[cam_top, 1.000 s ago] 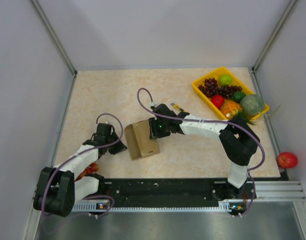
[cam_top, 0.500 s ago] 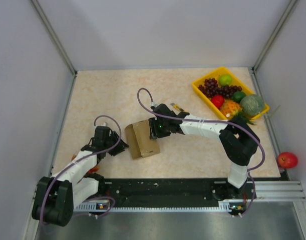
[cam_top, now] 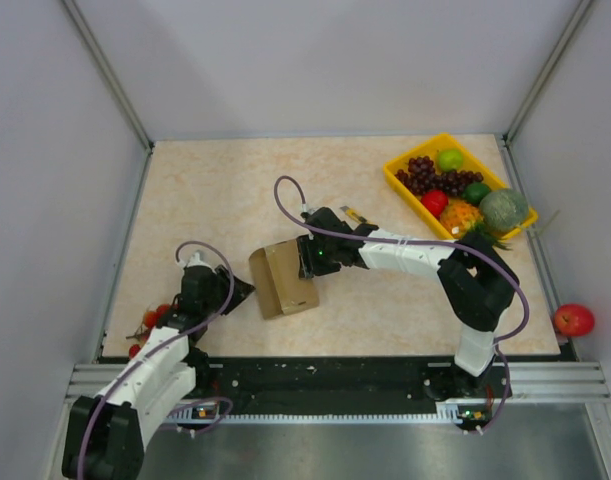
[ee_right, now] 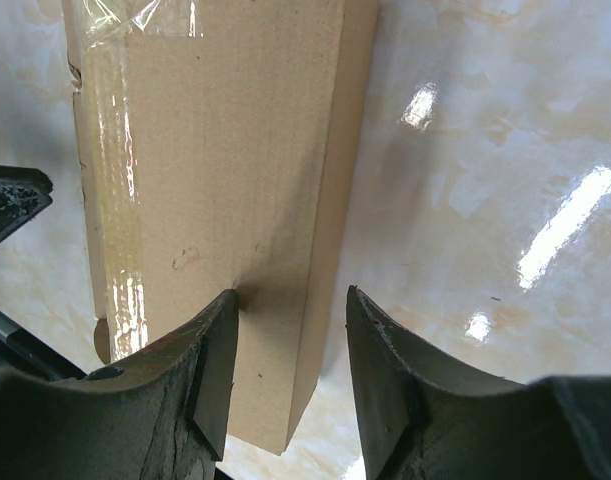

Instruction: Unpack the express box

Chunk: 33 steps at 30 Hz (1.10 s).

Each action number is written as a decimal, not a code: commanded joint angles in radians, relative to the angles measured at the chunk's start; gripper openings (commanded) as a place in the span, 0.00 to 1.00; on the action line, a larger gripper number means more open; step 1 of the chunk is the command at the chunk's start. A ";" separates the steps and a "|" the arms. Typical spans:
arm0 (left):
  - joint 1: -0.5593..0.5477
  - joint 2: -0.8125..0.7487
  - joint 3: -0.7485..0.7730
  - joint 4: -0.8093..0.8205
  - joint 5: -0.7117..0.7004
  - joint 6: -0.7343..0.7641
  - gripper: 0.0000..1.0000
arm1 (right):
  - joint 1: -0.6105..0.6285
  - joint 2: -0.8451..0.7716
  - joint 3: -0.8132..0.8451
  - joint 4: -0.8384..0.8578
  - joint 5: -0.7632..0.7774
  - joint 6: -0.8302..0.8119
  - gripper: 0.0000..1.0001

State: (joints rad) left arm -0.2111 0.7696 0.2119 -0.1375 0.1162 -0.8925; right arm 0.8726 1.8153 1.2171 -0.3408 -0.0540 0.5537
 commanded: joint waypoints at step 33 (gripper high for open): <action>0.012 0.366 0.323 0.082 0.457 0.113 0.00 | -0.037 -0.137 0.065 -0.132 0.144 -0.061 0.59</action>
State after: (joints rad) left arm -0.1974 1.1858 0.4267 0.0441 0.5110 -0.8333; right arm 0.8452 1.7580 1.2198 -0.4252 0.0204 0.5301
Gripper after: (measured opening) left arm 0.015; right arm 0.549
